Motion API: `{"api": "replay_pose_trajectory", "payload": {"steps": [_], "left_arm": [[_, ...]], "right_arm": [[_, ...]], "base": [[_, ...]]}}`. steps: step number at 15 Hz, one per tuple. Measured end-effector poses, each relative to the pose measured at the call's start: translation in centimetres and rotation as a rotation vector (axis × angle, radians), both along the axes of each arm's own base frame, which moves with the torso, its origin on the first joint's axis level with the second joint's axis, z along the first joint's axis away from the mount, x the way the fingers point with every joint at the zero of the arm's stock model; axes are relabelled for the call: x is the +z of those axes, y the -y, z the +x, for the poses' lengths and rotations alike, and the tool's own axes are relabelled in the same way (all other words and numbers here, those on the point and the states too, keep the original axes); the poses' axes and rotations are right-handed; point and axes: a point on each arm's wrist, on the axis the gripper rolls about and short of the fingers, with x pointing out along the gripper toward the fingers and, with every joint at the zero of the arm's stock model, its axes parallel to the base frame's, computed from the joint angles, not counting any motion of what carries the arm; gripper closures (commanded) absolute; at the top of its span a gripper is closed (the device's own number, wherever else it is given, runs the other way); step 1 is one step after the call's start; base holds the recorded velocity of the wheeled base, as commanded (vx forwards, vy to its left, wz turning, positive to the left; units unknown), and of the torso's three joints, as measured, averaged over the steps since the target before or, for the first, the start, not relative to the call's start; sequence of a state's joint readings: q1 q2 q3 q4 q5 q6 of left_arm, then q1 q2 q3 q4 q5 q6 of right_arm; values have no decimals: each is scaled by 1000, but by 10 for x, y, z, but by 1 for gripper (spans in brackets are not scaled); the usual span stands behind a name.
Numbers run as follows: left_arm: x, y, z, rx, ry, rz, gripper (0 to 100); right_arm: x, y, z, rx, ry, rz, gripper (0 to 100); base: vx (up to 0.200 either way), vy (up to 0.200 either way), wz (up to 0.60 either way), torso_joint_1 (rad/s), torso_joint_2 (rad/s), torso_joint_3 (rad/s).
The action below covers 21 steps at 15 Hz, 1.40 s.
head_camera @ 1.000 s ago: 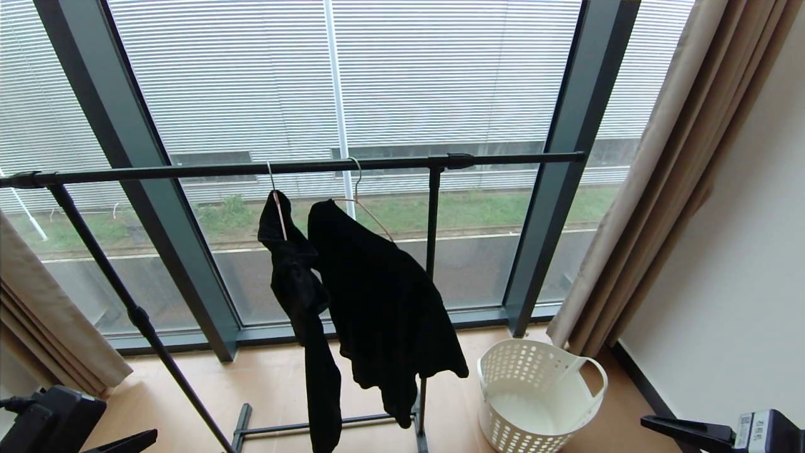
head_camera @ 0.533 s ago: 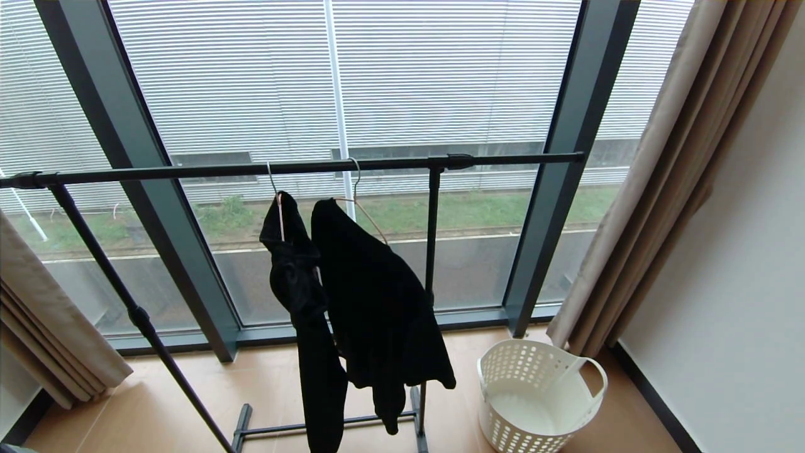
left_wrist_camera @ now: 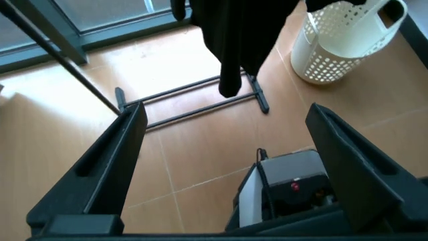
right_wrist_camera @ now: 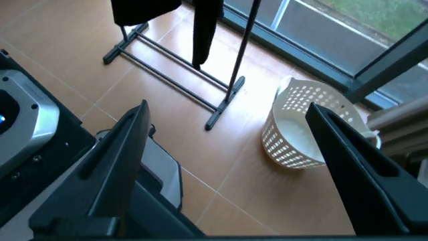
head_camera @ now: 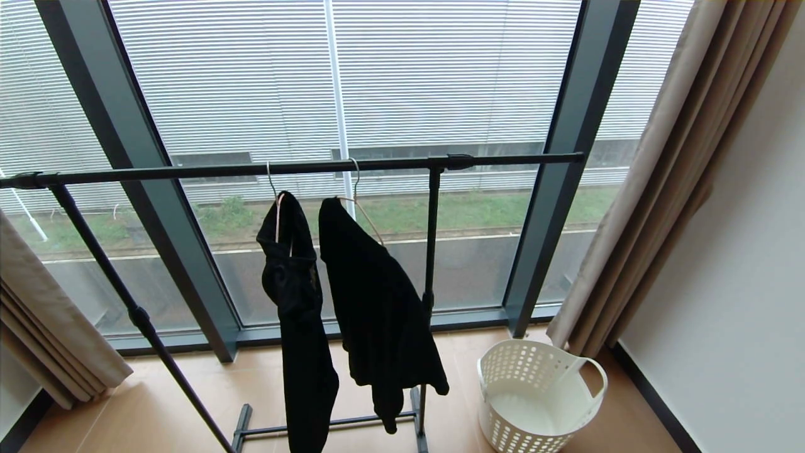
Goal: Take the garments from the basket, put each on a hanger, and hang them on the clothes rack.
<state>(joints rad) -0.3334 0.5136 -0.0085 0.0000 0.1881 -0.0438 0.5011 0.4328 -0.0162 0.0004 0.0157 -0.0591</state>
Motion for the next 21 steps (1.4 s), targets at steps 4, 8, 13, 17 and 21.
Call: {"api": "replay_pose_trajectory", "payload": {"steps": [4, 8, 13, 17, 21], "left_arm": [[1, -5, -6, 173, 82, 76, 0], [2, -5, -24, 183, 286, 68, 0], [-3, -1, -40, 56, 423, 12, 0], [-3, 1, -43, -6, 452, -58, 0], [-3, 1, -43, -16, 457, -58, 0]], "right_arm": [[1, 5, -8, -202, 118, 11, 0], [0, 6, -20, -377, 263, 21, 0], [-3, 4, -32, -363, 412, 17, 0], [-3, 0, -36, -222, 394, 81, 0], [-1, 0, -37, -209, 387, 118, 0]], "base": [[0, 0, 0, 0, 0, 0], [0, 0, 0, 0, 0, 0], [0, 0, 0, 0, 0, 0], [0, 0, 0, 0, 0, 0], [0, 0, 0, 0, 0, 0]]}}
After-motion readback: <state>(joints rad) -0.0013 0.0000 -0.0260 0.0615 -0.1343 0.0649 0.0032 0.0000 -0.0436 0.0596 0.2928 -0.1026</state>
